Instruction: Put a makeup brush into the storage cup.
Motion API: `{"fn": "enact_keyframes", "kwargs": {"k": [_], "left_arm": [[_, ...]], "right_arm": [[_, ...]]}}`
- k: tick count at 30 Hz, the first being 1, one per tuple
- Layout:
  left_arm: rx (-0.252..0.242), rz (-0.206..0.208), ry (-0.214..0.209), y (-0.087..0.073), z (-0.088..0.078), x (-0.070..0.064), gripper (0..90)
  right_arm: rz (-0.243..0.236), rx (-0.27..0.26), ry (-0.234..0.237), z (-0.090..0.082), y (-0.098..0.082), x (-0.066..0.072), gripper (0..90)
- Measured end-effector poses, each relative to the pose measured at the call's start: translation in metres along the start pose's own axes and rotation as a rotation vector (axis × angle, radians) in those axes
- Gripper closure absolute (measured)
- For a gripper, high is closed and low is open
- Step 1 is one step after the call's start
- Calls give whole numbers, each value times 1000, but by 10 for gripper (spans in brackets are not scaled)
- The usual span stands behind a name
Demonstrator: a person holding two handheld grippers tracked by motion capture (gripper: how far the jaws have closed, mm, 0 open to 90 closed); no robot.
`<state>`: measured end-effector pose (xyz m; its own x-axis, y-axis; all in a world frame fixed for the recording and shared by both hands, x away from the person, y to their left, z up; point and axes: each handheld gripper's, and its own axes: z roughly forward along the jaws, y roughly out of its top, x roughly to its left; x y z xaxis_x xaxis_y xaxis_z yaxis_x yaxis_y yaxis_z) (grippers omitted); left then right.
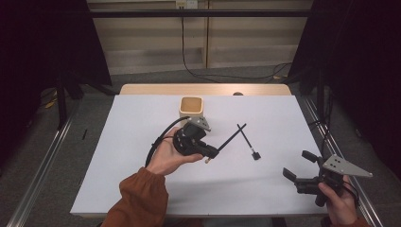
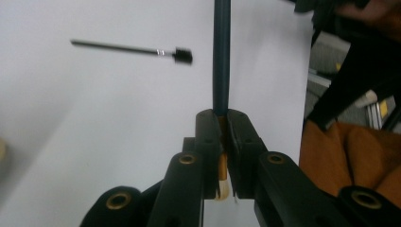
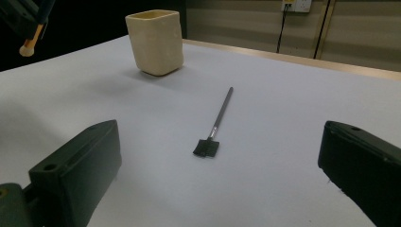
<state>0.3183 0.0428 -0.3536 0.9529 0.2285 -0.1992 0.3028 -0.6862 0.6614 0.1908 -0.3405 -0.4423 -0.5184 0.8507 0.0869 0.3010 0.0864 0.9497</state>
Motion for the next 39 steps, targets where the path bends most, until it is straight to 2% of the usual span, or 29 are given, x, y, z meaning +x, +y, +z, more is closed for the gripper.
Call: {"fn": "enact_keyframes", "kwargs": {"k": [1,2,5,8,9,16,18,19,22,26,32,33,36,39], "left_arm": [[1,-12,-3,1,1,1,843],[32,-2,2,2,1,2,843],[51,0,18,4,0,2,843],[86,22,25,7,0,2,843],[109,37,22,8,0,2,843],[199,70,-11,9,2,0,843],[211,52,-32,7,4,0,842],[240,54,-39,6,6,0,842],[285,52,-20,5,10,-2,842],[320,48,2,2,12,1,842],[373,21,9,-7,18,4,842],[398,45,12,-7,19,5,842],[412,25,25,-9,22,7,842],[435,23,20,-12,25,8,842]], "right_arm": [[0,2,0,0,0,0,0],[-1,1,0,0,0,0,0],[0,0,0,0,0,0,0],[1,0,0,0,0,0,0],[1,1,0,0,0,0,0],[2,2,-2,0,0,0,2],[3,3,0,0,0,0,1],[0,3,2,0,0,0,1],[0,3,3,1,0,0,1],[1,3,3,0,0,0,1],[4,6,5,0,-1,0,1],[3,5,6,0,-1,0,0],[4,5,9,0,0,0,2],[2,8,10,0,0,0,3]]}}
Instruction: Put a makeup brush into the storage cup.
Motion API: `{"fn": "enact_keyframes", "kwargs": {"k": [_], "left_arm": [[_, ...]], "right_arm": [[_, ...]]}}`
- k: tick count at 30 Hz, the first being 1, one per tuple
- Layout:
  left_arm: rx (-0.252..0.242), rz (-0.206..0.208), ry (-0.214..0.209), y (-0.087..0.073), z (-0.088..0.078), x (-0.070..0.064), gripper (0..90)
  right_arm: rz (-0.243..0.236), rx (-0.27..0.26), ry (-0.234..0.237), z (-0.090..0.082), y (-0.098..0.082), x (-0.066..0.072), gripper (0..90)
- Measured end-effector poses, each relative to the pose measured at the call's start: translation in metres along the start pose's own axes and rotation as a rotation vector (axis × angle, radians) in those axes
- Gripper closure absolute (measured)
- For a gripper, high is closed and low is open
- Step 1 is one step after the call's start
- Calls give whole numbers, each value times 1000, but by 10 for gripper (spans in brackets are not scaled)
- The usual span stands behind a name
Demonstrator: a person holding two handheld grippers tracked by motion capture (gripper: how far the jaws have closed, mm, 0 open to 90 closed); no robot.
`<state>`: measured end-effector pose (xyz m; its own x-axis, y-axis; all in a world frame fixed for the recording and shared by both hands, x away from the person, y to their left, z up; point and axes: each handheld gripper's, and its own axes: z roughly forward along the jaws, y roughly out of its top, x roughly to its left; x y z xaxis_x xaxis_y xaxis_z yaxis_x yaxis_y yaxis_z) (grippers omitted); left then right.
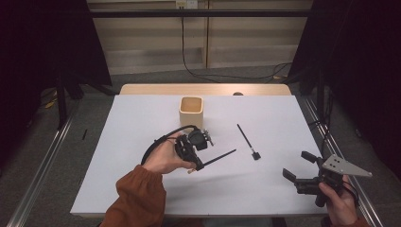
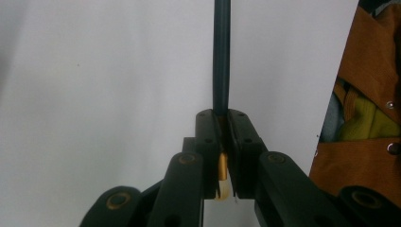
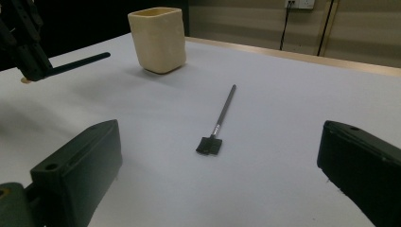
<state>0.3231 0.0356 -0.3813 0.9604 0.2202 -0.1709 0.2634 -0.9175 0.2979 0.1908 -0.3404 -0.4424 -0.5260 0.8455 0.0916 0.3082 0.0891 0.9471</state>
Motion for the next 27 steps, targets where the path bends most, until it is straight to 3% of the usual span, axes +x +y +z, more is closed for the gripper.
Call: {"fn": "enact_keyframes", "kwargs": {"k": [4,10,16,23,27], "left_arm": [[5,0,0,-1,0,0,842],[-10,-14,8,1,0,0,841],[-9,6,-6,2,2,-1,841],[-14,1,9,4,3,-2,842],[-9,-1,5,4,5,-2,841]], "right_arm": [[-1,-8,1,-1,1,0,3],[14,-45,124,-2,7,-1,0],[2,-68,105,-1,19,-4,0],[-13,-102,124,12,36,-3,0],[-40,-95,137,20,43,1,0]]}}
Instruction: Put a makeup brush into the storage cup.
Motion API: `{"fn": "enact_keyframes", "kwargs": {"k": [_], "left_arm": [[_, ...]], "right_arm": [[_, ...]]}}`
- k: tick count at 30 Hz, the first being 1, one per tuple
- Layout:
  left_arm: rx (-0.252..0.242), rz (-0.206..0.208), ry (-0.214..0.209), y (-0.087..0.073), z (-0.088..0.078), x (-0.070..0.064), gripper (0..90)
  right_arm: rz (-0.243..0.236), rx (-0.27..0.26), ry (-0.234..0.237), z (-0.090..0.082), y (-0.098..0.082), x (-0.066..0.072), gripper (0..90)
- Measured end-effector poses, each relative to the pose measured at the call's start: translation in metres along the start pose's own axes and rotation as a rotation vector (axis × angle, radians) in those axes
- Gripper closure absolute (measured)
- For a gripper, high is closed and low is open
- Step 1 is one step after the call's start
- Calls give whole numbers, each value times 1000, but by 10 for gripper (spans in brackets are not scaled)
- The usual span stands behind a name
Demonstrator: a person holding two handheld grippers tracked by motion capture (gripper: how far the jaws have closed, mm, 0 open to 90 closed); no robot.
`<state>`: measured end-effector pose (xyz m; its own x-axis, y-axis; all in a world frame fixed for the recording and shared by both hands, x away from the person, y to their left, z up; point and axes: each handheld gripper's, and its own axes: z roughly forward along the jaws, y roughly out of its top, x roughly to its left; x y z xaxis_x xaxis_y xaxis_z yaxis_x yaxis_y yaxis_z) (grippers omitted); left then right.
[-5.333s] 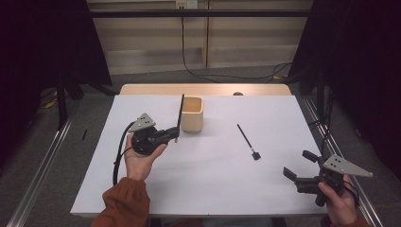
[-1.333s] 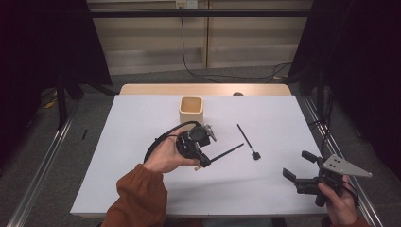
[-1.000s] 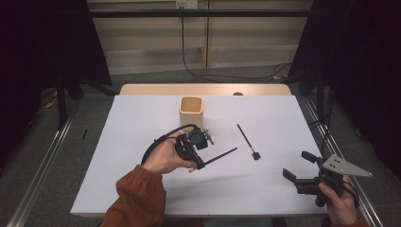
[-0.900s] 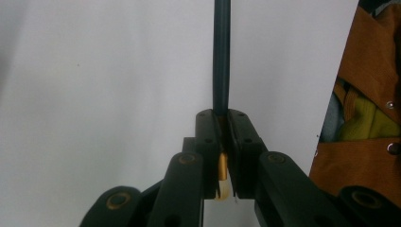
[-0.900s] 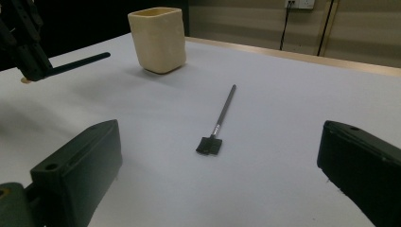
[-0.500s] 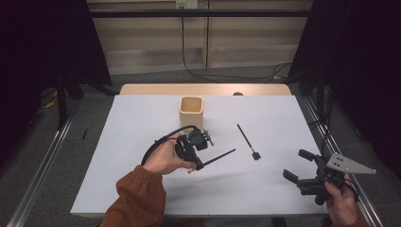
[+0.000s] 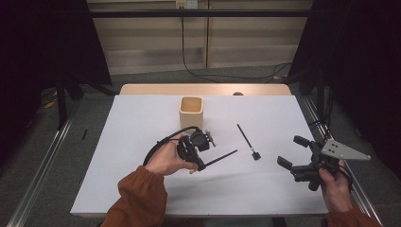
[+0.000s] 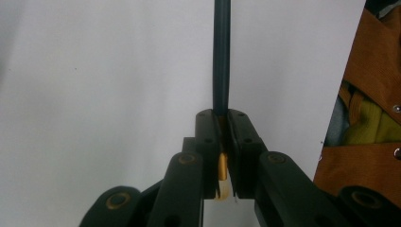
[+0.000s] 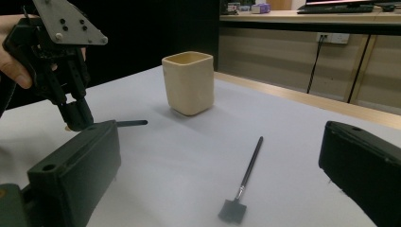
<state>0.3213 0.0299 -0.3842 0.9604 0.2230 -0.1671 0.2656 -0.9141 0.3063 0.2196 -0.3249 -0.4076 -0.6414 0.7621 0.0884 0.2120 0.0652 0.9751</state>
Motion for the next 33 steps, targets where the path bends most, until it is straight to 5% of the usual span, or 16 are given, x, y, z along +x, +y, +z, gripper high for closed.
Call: {"fn": "enact_keyframes", "kwargs": {"k": [6,8,16,21,27,33], "left_arm": [[-4,18,-4,1,1,-3,842],[-6,26,-8,1,0,-4,842],[12,41,-10,2,0,-4,842],[37,52,-3,5,7,-4,841],[47,61,-7,5,8,-4,842],[38,64,0,4,5,-7,841]], "right_arm": [[-28,-7,17,14,11,0,0],[-2,-6,36,19,16,-3,0],[-12,44,88,39,29,-5,0],[-34,74,171,51,36,-4,0],[-112,149,255,67,44,1,11],[-122,213,335,84,45,6,8]]}}
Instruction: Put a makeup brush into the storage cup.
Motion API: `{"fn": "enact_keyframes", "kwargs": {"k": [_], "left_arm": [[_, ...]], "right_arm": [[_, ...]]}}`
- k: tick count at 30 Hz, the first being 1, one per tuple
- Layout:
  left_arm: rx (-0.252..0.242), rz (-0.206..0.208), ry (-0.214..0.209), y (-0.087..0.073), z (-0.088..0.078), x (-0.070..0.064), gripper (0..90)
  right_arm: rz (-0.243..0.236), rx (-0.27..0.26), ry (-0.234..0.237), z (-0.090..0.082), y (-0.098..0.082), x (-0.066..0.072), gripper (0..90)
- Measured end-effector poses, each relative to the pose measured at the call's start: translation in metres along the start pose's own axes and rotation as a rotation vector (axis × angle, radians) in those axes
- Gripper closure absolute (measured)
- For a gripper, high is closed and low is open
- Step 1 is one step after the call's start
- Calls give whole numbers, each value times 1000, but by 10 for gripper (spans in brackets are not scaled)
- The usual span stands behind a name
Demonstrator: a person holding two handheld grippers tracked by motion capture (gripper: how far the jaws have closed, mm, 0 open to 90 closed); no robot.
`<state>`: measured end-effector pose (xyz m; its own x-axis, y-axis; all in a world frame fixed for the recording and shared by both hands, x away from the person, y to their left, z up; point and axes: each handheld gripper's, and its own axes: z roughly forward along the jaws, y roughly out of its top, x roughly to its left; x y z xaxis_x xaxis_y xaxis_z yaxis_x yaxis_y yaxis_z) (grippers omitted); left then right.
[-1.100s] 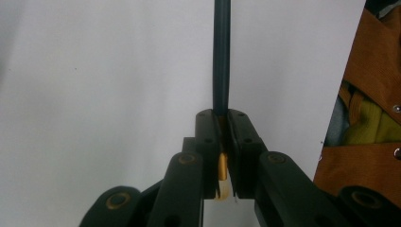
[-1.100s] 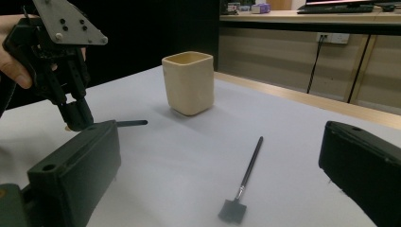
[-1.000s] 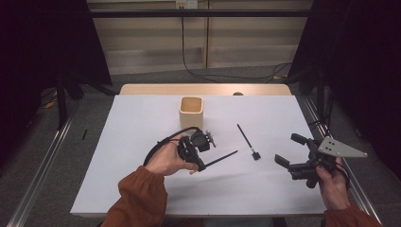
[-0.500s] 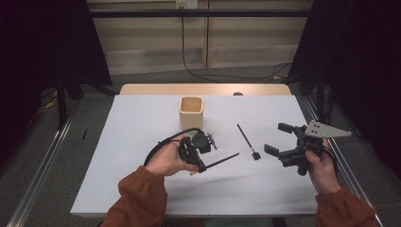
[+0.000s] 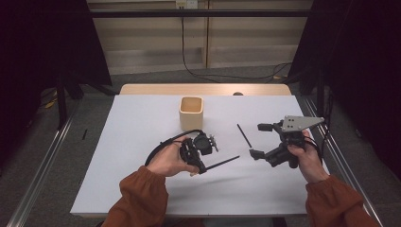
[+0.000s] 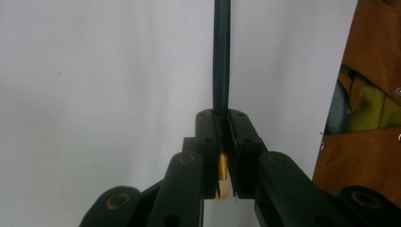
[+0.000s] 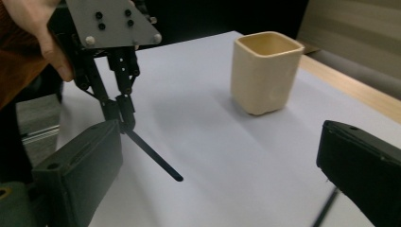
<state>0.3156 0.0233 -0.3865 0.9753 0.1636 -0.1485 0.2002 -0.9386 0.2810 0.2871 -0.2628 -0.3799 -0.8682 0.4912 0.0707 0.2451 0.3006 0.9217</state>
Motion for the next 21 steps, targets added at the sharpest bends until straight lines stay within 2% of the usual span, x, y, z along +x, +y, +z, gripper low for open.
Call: {"fn": "enact_keyframes", "kwargs": {"k": [2,3,4,5,8,10,13,16,17,19,21], "left_arm": [[2,1,-3,0,0,0,842],[4,1,-3,0,0,0,842],[6,5,-1,0,1,0,842],[-3,-15,-4,0,2,-1,841],[14,5,-1,1,2,0,841],[11,6,-3,2,2,1,841],[16,9,-2,2,3,1,841],[14,6,-4,2,3,0,842],[4,-7,-4,2,3,-1,842],[17,11,-12,2,3,0,842],[26,15,-7,2,3,0,841]], "right_arm": [[-21,29,43,5,1,1,28],[-30,37,48,7,1,2,24],[-36,48,44,9,2,2,24],[-36,57,36,12,3,3,35],[-49,70,24,15,6,5,44],[-65,76,24,16,10,7,94],[-45,87,45,20,12,5,53],[-30,148,64,26,11,3,68],[-30,167,70,27,11,3,71],[-25,208,84,30,11,3,84],[-20,261,117,31,12,2,94]]}}
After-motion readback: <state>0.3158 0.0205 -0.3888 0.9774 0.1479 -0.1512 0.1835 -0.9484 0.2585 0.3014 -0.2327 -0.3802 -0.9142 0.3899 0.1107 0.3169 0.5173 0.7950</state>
